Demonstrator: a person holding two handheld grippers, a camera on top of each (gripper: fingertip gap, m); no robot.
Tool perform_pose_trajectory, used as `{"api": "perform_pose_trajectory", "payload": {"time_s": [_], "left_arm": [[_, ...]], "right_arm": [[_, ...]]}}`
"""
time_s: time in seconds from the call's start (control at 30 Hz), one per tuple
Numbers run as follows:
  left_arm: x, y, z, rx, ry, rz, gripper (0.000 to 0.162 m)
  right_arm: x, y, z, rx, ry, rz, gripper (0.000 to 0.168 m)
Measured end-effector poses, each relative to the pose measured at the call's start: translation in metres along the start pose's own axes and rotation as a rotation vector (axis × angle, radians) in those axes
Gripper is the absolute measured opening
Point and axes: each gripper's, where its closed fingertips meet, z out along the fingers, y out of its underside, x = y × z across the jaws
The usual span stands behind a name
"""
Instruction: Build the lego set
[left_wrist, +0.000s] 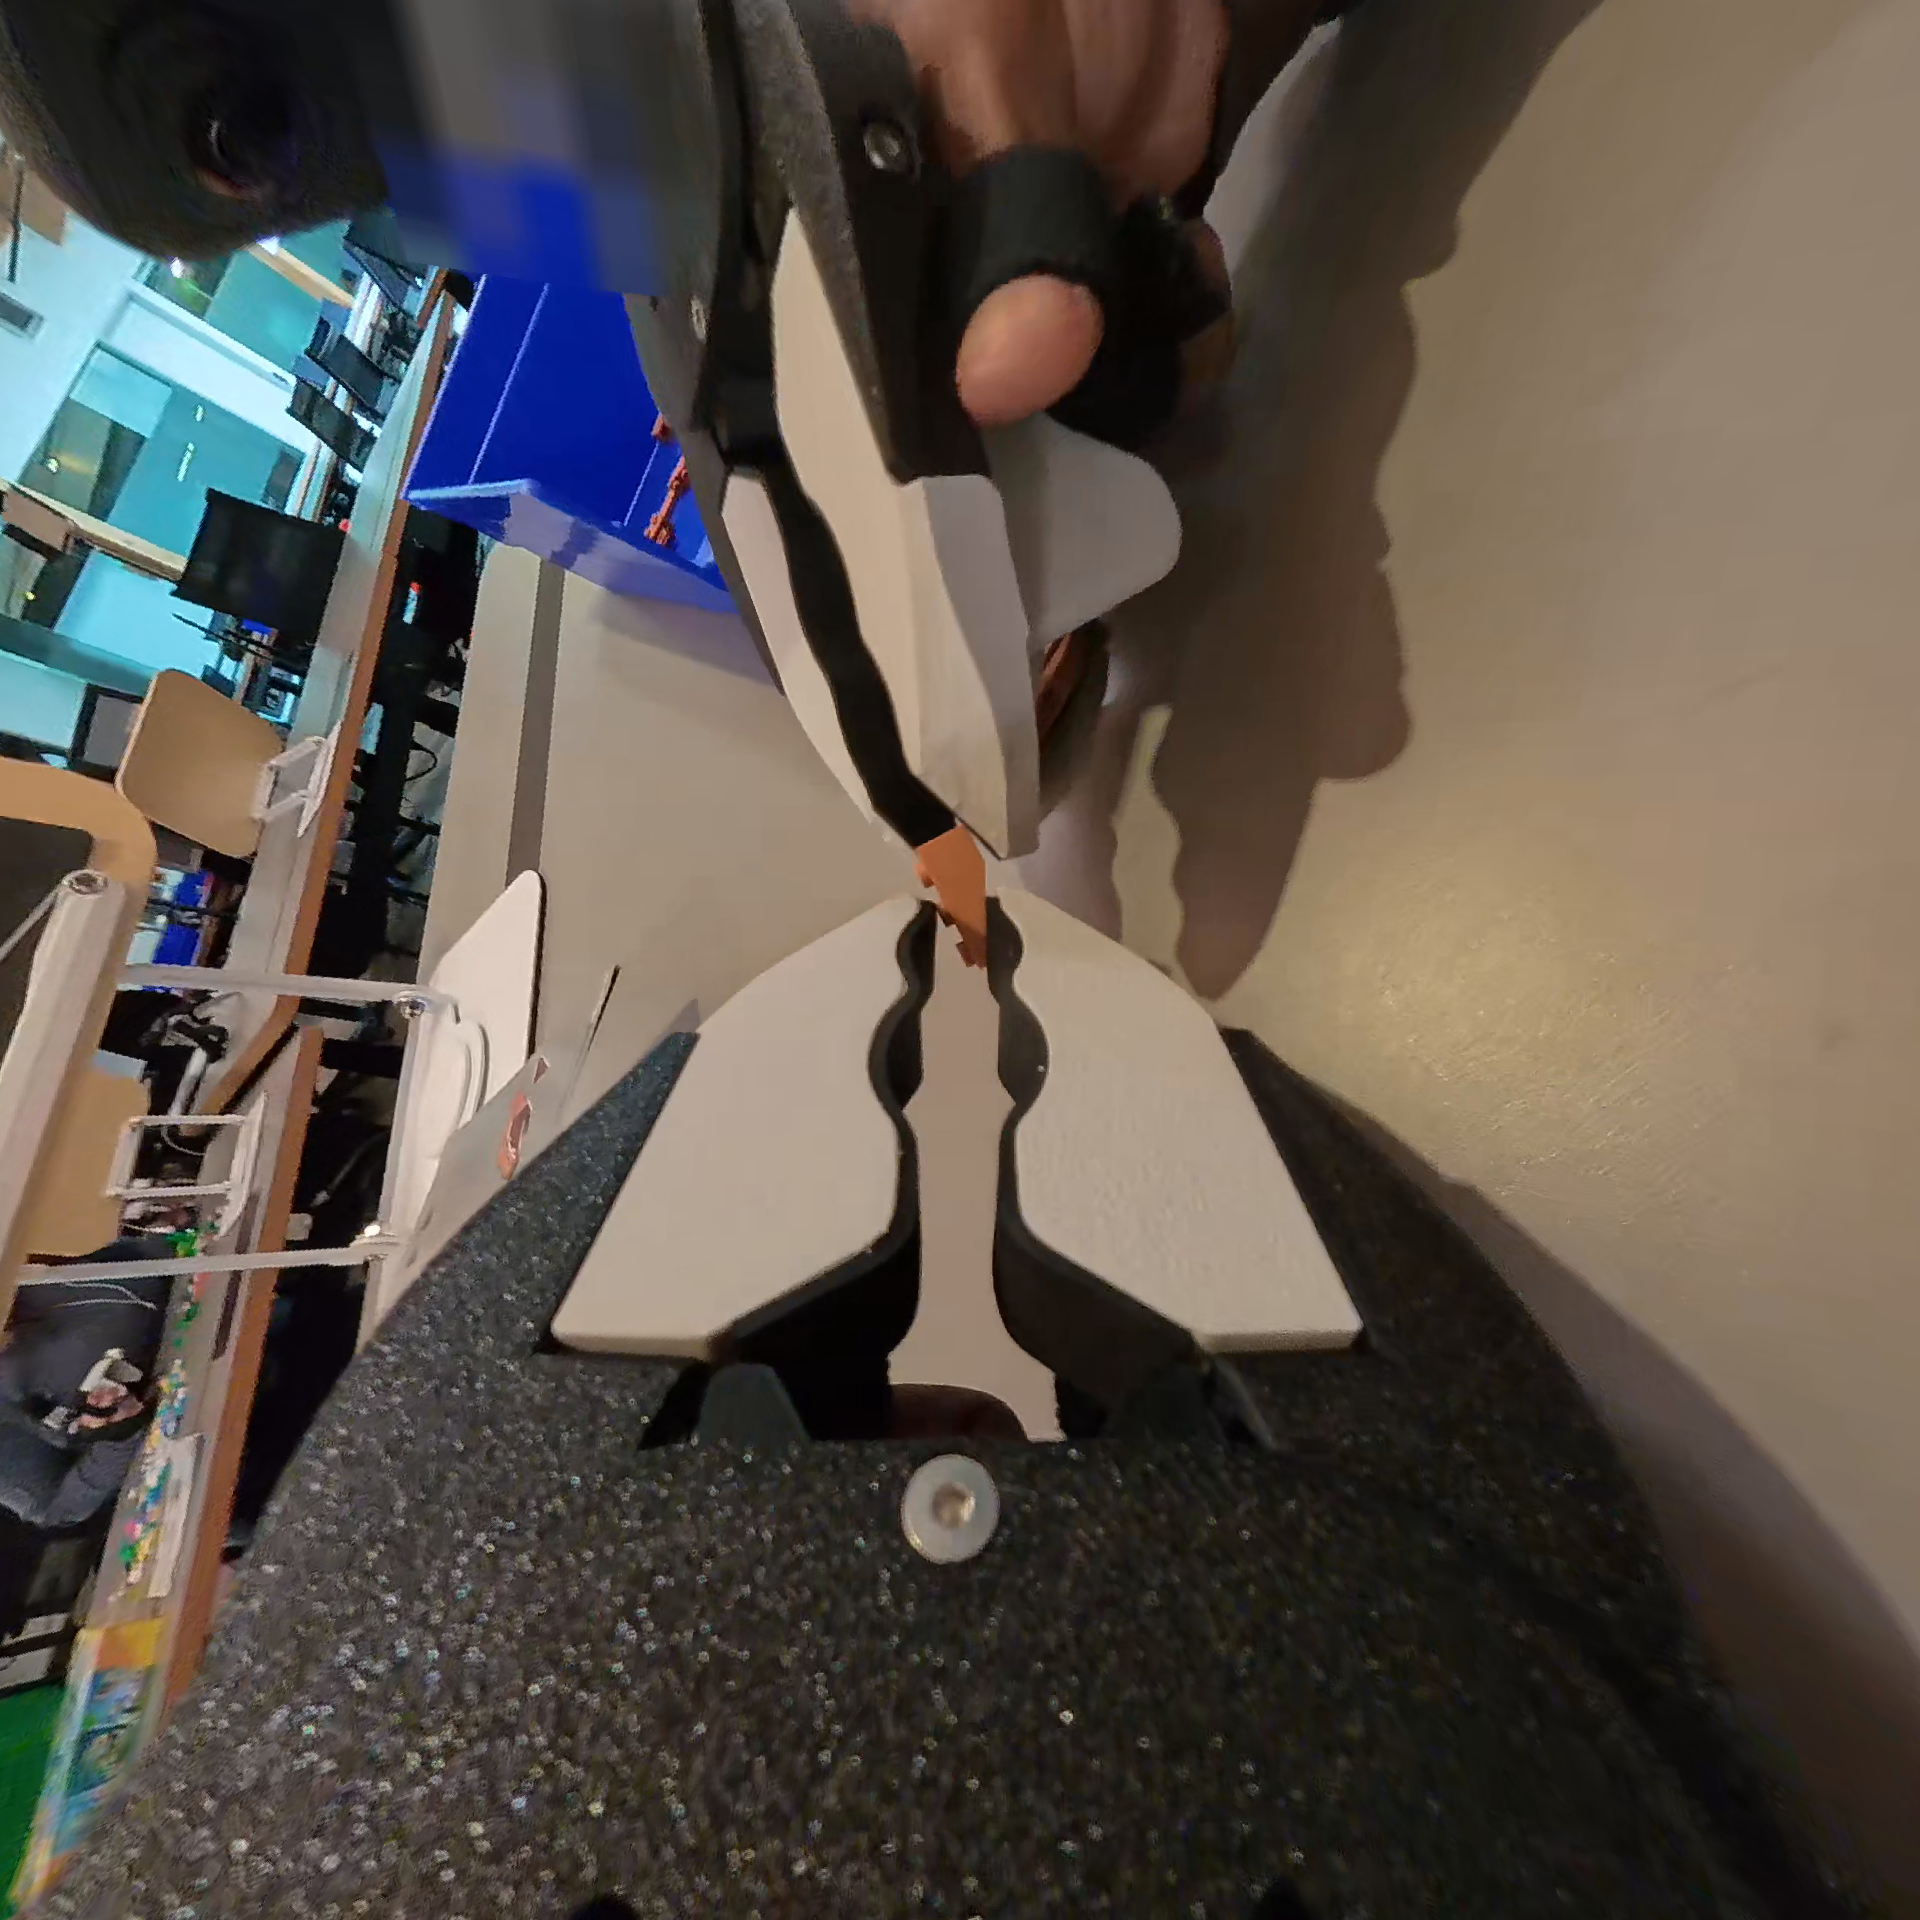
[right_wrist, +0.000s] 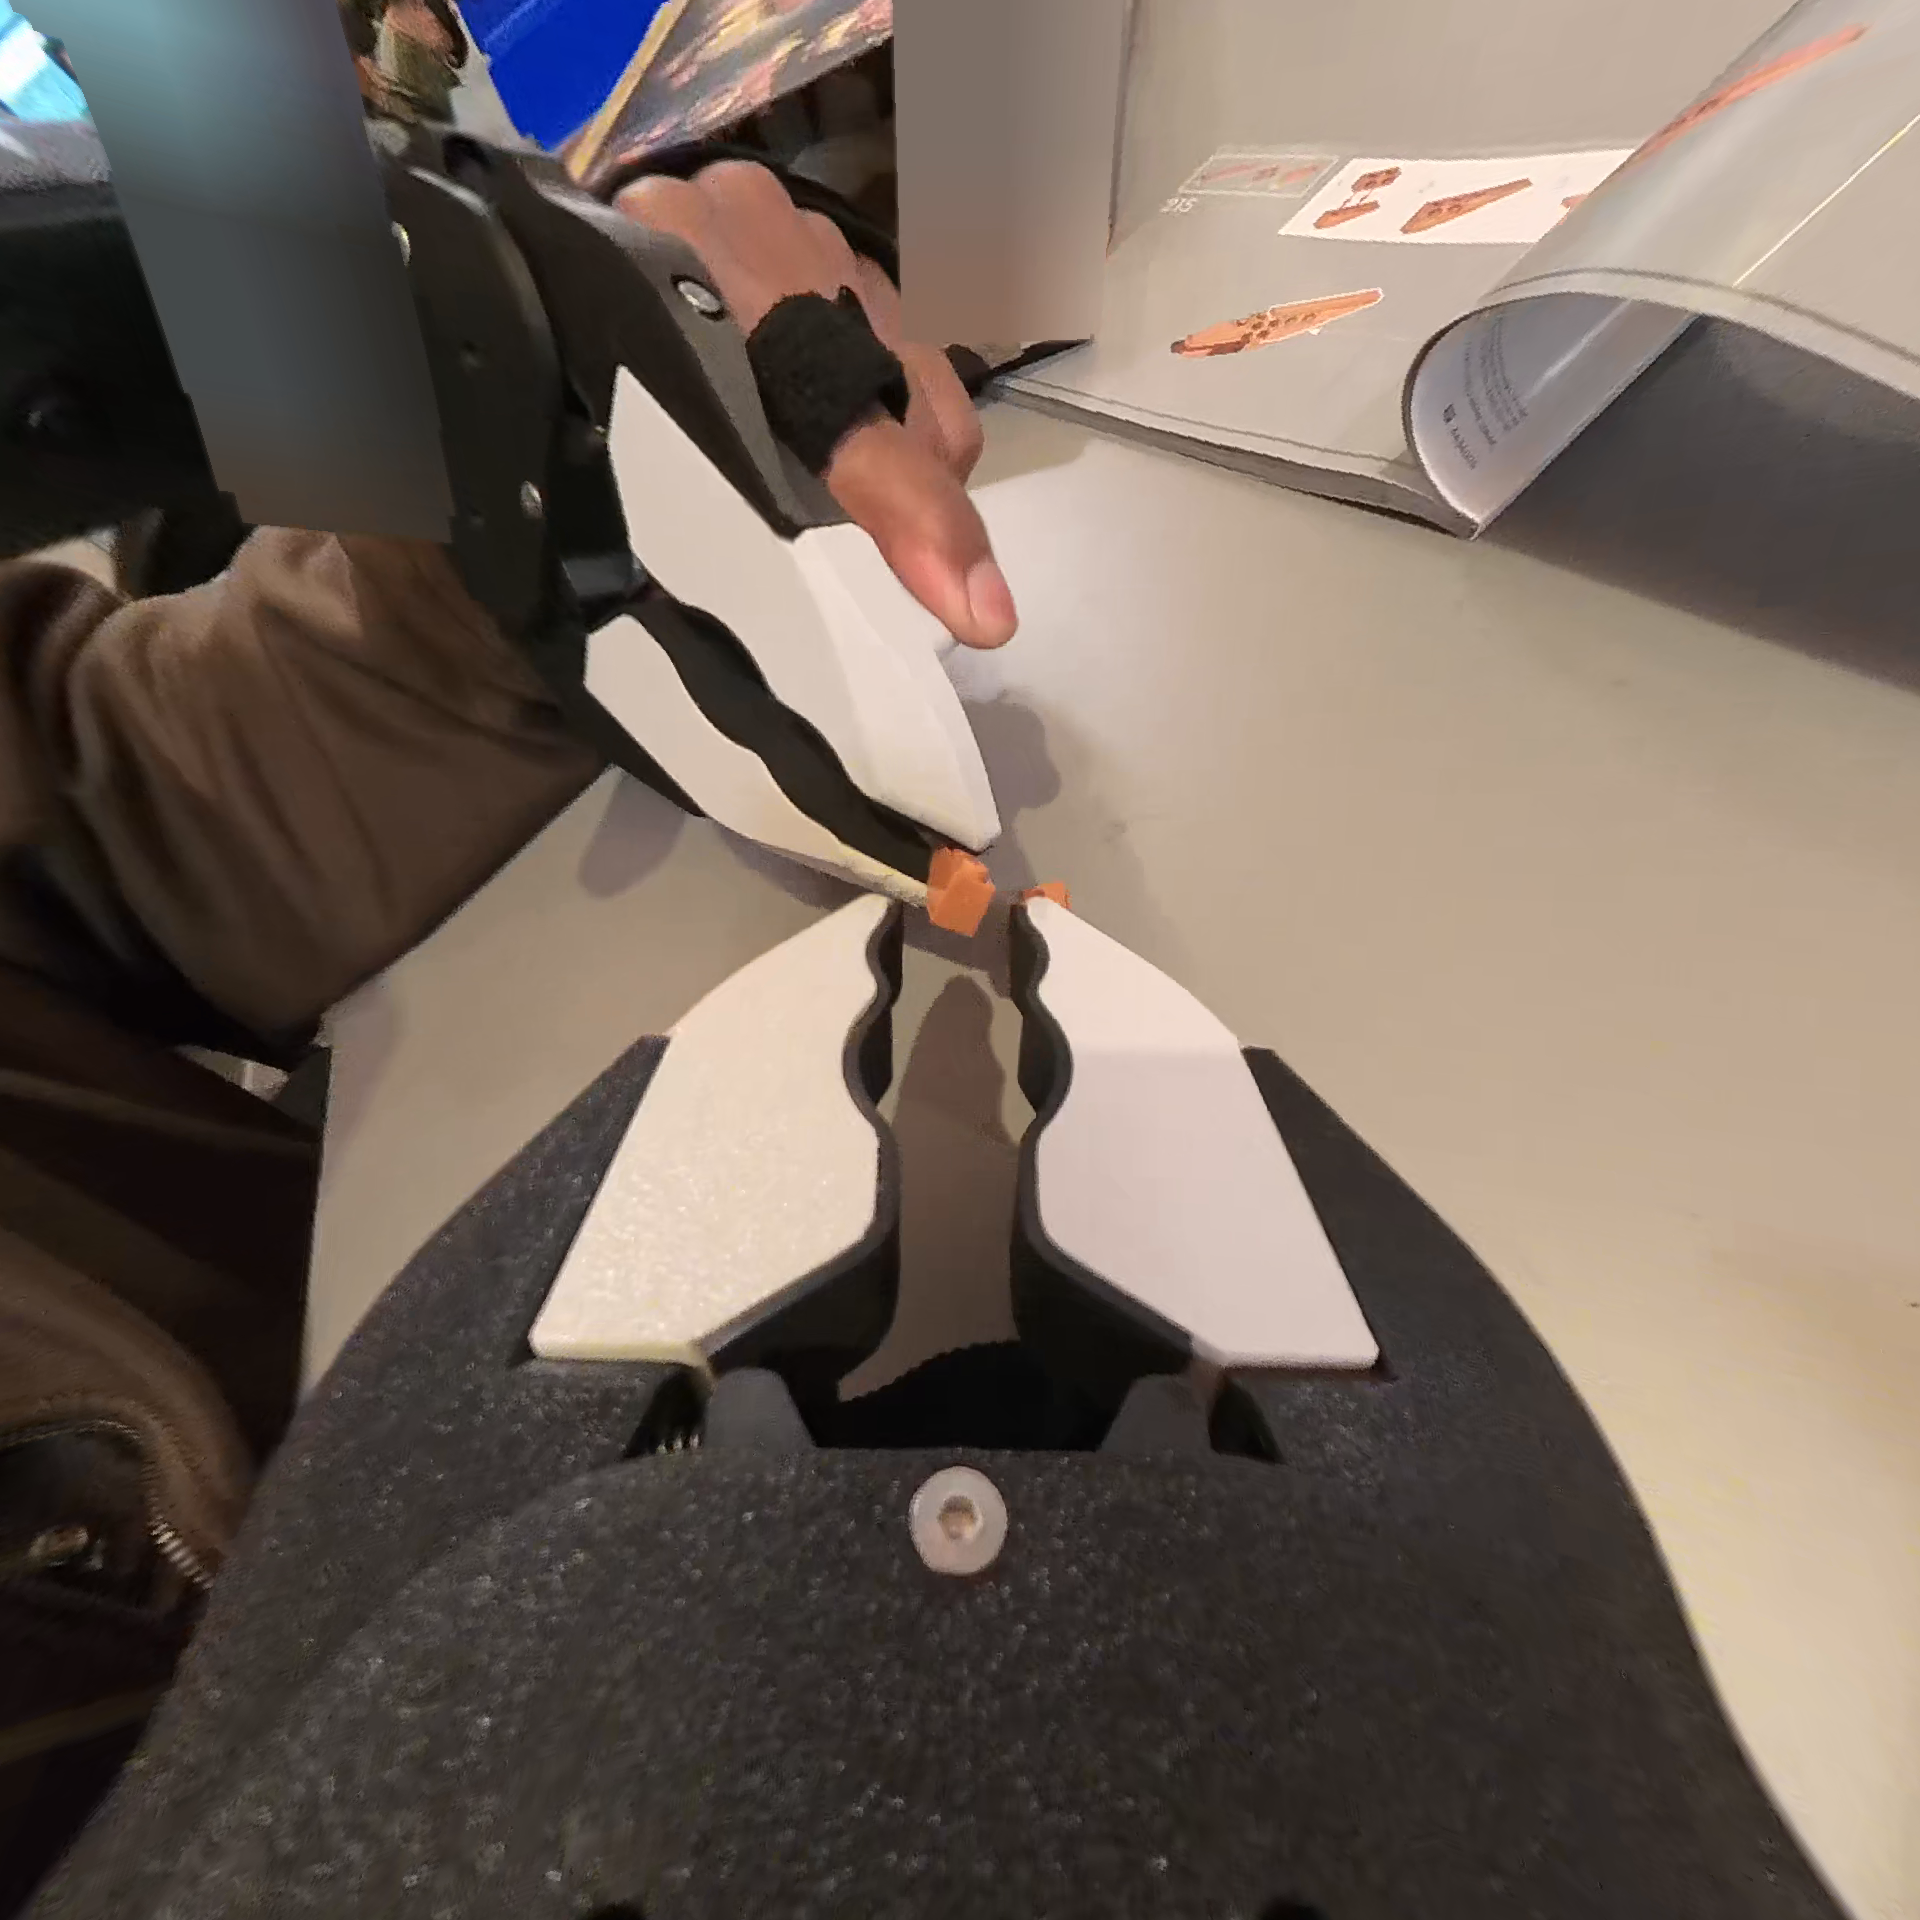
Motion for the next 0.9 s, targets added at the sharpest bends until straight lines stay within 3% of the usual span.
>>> {"api": "perform_pose_trajectory", "payload": {"time_s": [0.23, 0.43, 0.6, 0.9], "left_arm": [[-0.001, 0.0, 0.003, -0.015, -0.016, 0.014, 0.01], [-0.02, 0.003, -0.007, 0.124, -0.008, -0.392, 0.019], [-0.028, -0.011, -0.023, 0.345, 0.081, -0.755, 0.018], [-0.021, -0.03, -0.038, 0.496, 0.103, -0.881, 0.018]], "right_arm": [[0.002, -0.003, 0.001, 0.034, 0.005, 0.0, 0.01], [0.003, -0.02, -0.007, 0.138, 0.056, -0.13, 0.009], [-0.008, -0.034, -0.016, 0.253, 0.014, -0.221, 0.008], [-0.029, -0.037, -0.018, 0.319, -0.065, -0.311, 0.008]]}}
